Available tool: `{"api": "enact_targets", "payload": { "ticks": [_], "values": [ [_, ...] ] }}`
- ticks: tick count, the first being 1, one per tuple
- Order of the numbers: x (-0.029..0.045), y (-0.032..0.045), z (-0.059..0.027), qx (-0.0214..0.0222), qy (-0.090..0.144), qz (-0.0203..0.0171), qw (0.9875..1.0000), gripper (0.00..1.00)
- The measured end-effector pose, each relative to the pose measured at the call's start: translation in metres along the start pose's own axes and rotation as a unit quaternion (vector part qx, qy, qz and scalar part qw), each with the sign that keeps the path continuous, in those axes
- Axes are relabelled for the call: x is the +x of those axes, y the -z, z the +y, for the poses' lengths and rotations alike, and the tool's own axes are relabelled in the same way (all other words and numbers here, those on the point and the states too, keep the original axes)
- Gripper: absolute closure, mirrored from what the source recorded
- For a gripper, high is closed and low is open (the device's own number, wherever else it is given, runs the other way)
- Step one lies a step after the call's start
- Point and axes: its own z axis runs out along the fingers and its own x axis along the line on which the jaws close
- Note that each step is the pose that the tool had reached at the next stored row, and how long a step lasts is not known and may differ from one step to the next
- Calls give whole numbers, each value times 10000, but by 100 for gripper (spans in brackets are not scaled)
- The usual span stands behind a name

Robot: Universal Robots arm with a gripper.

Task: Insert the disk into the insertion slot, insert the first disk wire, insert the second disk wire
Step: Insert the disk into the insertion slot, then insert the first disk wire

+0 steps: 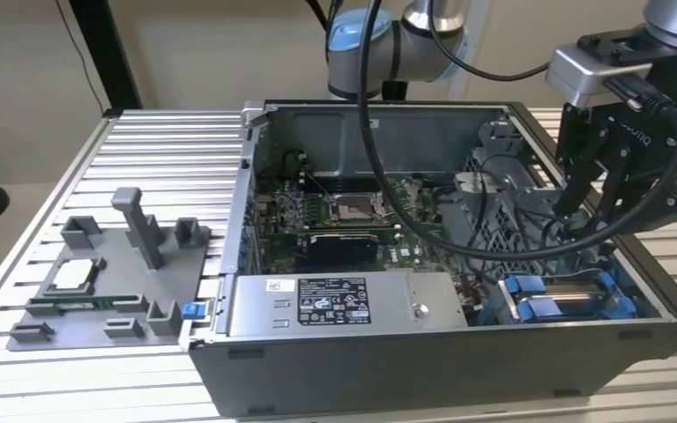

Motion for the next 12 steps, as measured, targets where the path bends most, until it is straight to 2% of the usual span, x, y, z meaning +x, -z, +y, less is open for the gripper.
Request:
{"api": "enact_targets", "payload": {
  "ticks": [1, 2, 12],
  "values": [
    [-1, -7, -5, 3, 10, 1, 10000, 0],
    [-1, -13, -8, 4, 15, 1, 10000, 100],
    [1, -20, -25, 5, 17, 1, 10000, 100]
  ]
}}
